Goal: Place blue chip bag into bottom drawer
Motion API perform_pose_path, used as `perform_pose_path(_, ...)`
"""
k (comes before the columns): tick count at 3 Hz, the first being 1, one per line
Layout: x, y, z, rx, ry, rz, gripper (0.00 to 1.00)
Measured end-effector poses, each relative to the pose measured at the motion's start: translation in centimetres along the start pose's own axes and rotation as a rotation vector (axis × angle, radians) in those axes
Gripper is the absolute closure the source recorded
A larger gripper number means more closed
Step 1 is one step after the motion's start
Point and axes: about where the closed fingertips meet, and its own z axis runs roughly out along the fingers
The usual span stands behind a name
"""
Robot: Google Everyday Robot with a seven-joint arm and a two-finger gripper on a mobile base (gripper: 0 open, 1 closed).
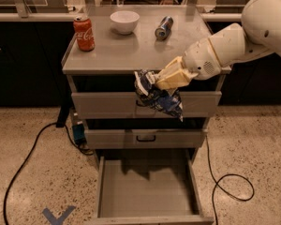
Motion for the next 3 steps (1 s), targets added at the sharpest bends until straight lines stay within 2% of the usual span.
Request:
perform_pose_path(1, 0.5, 0.5, 0.7, -0.002, -0.013, 0.012, 1.00)
perform_pose_path(2, 1.6, 2.6, 1.9, 0.033, -0.028, -0.011, 1.00)
perform_pose_path(3, 5.2, 4.8, 4.2, 0.079, -0.018, 0.034, 1.00)
